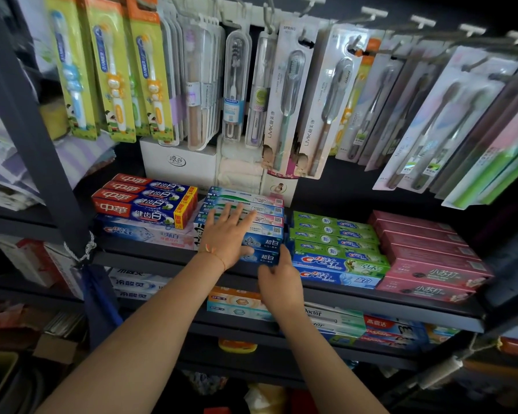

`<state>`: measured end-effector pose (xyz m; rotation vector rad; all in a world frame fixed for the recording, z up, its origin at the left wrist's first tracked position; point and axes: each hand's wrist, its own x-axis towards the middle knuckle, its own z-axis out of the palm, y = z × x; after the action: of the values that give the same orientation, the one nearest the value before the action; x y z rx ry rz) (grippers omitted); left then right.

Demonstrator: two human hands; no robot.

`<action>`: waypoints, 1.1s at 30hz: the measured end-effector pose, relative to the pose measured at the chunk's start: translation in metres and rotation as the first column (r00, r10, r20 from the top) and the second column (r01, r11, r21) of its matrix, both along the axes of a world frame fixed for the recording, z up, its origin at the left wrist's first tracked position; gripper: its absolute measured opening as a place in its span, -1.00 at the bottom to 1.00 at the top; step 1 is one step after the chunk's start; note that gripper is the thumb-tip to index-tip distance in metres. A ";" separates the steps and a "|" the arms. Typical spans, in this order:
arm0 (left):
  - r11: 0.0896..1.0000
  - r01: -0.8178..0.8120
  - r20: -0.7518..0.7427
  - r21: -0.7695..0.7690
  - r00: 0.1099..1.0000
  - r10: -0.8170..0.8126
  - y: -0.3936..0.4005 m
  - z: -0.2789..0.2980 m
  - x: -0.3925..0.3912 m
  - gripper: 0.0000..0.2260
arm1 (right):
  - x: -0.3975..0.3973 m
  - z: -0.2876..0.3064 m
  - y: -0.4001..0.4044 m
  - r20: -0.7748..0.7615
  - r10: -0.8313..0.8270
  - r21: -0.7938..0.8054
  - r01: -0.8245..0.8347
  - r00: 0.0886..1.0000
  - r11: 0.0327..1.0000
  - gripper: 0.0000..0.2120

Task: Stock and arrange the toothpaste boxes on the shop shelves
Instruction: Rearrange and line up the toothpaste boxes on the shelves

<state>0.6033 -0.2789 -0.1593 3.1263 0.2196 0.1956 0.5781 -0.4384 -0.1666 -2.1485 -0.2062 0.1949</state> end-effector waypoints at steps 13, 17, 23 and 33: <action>1.000 -0.031 -0.016 -0.001 0.999 0.031 0.001 -0.004 0.001 -0.25 | 0.049 0.043 0.023 0.075 0.145 -0.362 -0.108 0.987 0.926 -0.43; 1.000 -0.031 -0.016 0.001 0.999 0.031 0.000 -0.004 0.001 -0.25 | 0.050 0.037 0.025 0.109 0.149 -0.441 -0.087 0.983 0.894 -0.41; 1.000 -0.031 -0.013 -0.001 0.999 0.031 -0.001 -0.003 0.001 -0.25 | 0.052 0.033 0.024 0.182 0.159 -0.505 -0.046 0.970 0.862 -0.46; 0.999 -0.031 -0.024 0.022 0.999 0.032 -0.002 0.000 0.001 -0.24 | 0.056 0.034 0.022 0.204 0.161 -0.521 -0.032 0.966 0.853 -0.56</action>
<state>0.6042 -0.2805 -0.1593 3.1501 0.2687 0.1613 0.6339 -0.4163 -0.1327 -2.7033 -0.4479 0.0444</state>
